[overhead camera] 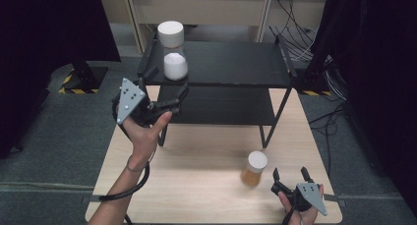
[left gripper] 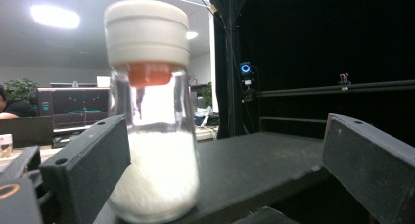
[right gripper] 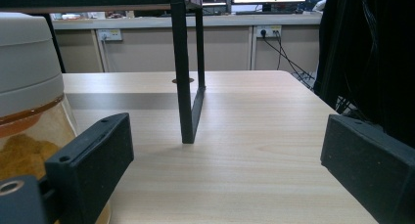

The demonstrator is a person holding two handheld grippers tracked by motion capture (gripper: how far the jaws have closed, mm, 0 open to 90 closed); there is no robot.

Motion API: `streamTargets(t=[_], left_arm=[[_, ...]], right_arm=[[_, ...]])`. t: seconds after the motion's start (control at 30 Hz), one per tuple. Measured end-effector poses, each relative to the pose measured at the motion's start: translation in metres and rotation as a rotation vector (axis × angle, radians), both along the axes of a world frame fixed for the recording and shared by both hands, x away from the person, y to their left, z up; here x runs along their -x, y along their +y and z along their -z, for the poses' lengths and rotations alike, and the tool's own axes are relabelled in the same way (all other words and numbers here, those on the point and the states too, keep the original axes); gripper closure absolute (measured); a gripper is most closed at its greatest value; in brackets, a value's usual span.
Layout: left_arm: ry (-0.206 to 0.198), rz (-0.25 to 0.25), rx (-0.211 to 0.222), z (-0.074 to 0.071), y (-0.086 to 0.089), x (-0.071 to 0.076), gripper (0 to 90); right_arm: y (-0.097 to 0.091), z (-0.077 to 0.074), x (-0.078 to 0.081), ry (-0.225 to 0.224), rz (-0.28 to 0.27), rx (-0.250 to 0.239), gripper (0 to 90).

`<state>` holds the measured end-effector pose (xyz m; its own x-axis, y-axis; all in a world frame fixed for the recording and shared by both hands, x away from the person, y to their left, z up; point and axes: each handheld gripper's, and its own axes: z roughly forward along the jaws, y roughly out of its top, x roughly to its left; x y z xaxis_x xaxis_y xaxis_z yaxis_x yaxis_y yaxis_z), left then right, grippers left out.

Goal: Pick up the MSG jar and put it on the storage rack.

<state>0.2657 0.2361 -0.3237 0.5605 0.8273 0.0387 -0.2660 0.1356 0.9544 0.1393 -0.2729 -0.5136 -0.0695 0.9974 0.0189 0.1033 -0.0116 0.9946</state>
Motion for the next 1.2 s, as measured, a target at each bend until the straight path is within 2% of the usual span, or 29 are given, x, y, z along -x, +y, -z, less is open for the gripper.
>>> streamTargets(t=[0.33,0.47,0.67,0.83,0.97,1.13,1.2], left_arm=[[0.023,0.038,-0.038,0.031,-0.003,0.014,3.6],[0.046,0.061,-0.005,0.046,-0.001,0.014,4.0],[0.077,0.068,-0.014,0.061,-0.001,0.018,4.1],[0.106,0.083,-0.030,0.078,-0.002,0.024,4.2],[0.152,0.104,-0.038,0.096,-0.004,0.026,3.8],[0.230,0.113,-0.062,0.122,-0.008,0.028,4.2],[0.253,0.112,-0.059,0.135,-0.010,0.031,4.6]], right_arm=[[0.000,0.000,0.000,-0.002,0.000,0.003,5.4],[0.000,0.001,0.000,-0.003,0.000,0.002,5.4],[0.000,0.001,0.000,-0.005,0.000,0.005,5.4],[0.000,0.001,0.000,-0.005,0.000,0.004,5.4],[0.000,0.001,0.000,-0.006,0.001,0.004,5.4],[0.000,0.001,0.001,-0.007,0.000,0.003,5.4],[0.000,0.001,0.001,-0.007,0.000,0.003,5.4]])
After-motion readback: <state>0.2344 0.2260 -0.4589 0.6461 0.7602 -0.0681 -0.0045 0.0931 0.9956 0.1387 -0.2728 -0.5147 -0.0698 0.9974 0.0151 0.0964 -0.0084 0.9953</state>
